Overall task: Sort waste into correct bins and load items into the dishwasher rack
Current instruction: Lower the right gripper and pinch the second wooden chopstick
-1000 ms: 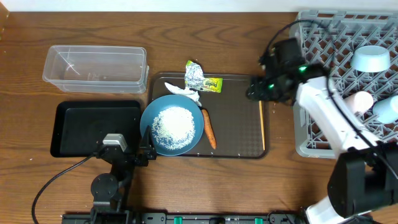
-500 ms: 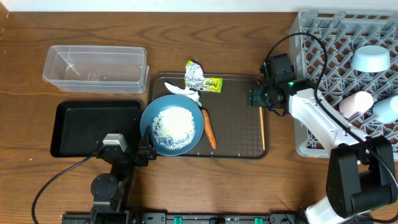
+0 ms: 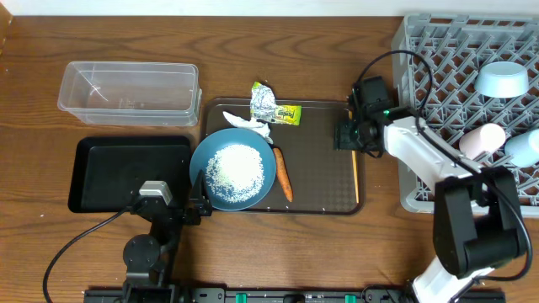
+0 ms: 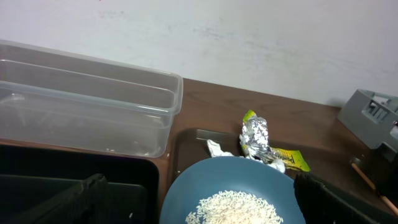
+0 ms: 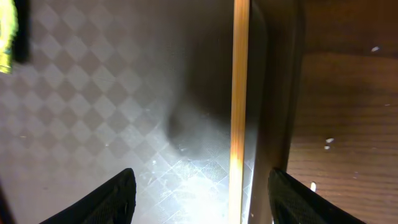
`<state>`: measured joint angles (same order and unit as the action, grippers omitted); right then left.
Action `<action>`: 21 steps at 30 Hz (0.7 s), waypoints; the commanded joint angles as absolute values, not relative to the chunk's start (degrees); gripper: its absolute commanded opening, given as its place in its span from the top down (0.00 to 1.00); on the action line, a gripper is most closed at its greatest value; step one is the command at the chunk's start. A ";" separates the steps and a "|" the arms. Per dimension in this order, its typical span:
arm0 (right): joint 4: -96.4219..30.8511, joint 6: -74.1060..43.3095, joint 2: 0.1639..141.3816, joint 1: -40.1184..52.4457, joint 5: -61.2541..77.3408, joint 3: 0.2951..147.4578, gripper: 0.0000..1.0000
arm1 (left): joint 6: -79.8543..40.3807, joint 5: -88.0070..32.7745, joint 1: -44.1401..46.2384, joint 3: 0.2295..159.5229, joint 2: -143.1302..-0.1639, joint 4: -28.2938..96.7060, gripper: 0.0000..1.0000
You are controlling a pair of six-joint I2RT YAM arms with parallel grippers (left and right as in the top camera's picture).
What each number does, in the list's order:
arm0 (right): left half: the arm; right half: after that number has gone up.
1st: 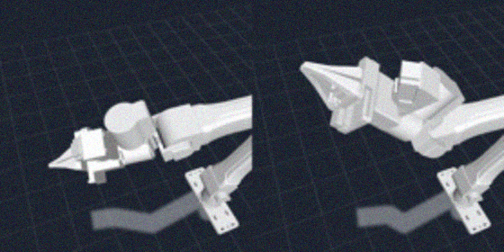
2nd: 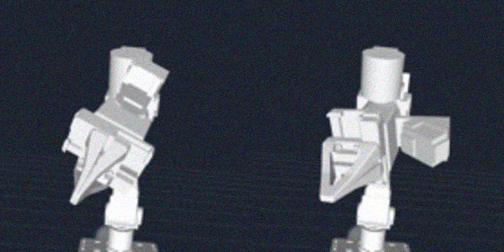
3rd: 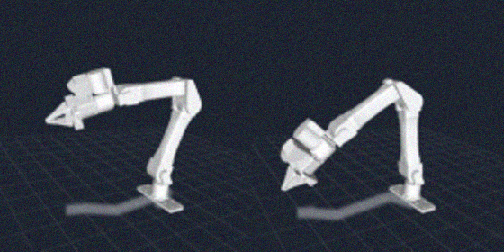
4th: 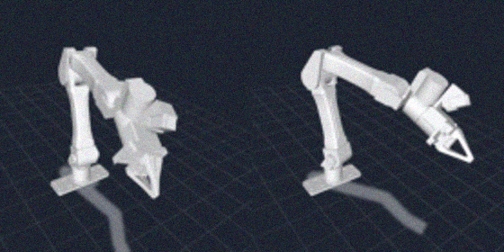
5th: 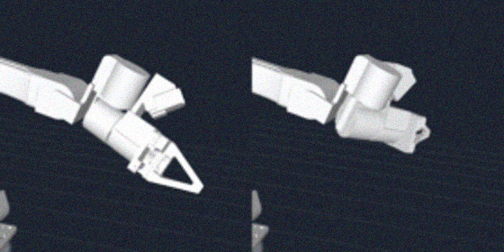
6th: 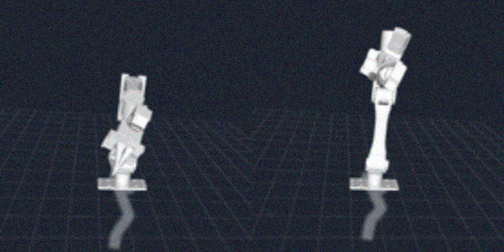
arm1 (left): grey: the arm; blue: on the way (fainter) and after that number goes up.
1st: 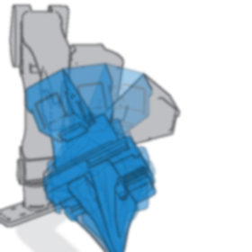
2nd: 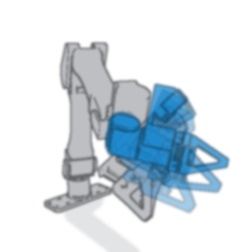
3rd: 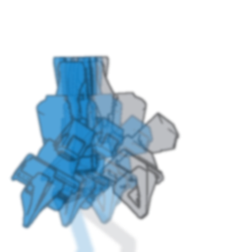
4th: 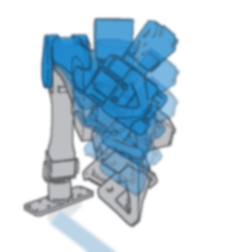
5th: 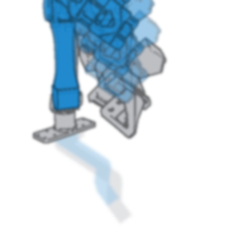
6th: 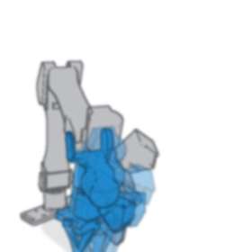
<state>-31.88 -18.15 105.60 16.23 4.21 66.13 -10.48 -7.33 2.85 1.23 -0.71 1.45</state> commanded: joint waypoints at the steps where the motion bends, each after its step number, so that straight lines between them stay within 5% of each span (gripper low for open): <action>1: -31.38 -16.69 105.71 16.60 4.58 65.89 0.32 | -10.33 -8.38 3.09 0.23 -0.71 3.36 0.02; 21: -30.22 -16.71 110.04 18.41 3.90 65.89 0.32 | -10.33 -8.38 3.09 0.23 -0.71 3.36 0.02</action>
<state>-30.00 -17.32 108.97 18.04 4.36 66.06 -10.46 -7.33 2.85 1.23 -0.71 1.45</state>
